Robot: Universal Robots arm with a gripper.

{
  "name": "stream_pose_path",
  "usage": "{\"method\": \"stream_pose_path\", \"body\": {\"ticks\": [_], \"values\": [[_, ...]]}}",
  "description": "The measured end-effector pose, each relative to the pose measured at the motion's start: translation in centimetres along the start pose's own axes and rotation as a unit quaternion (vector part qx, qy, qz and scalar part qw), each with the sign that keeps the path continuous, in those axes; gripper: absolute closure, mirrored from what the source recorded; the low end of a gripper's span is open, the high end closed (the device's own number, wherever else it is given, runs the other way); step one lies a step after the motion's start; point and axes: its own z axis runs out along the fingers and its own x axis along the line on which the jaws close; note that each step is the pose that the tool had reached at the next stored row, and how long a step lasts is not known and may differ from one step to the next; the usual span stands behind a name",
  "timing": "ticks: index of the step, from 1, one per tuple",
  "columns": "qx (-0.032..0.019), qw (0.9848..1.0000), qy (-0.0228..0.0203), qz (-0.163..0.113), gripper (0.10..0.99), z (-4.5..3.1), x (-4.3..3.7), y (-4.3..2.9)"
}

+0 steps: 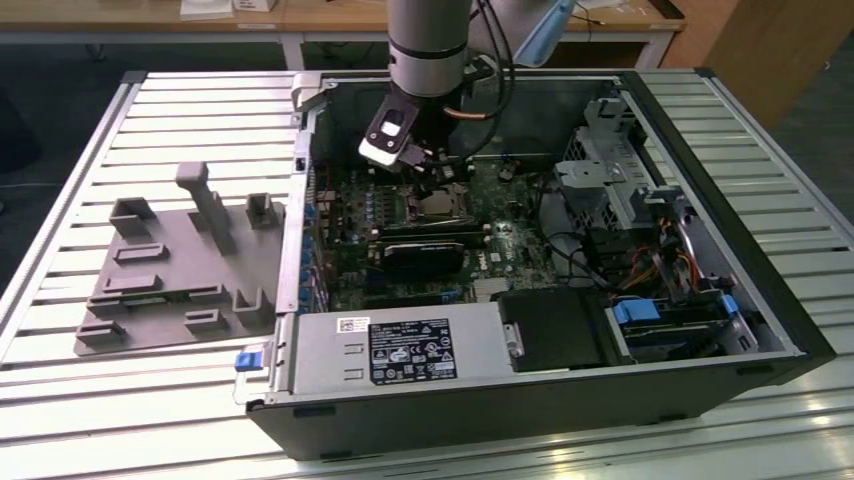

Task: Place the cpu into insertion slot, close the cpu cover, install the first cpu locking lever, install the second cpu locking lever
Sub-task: 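Close the cpu cover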

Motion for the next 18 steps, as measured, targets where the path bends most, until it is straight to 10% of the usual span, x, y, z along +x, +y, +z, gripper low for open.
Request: {"method": "stream_pose_path", "body": {"ticks": [9, 18], "values": [[0.0014, 0.9967, 0.0027, -0.082, 0.98, 0.07, 0.0, 0.0], [0.0028, 0.9867, 0.0054, -0.163, 0.98, 0.18, 0.0, -0.01]]}}
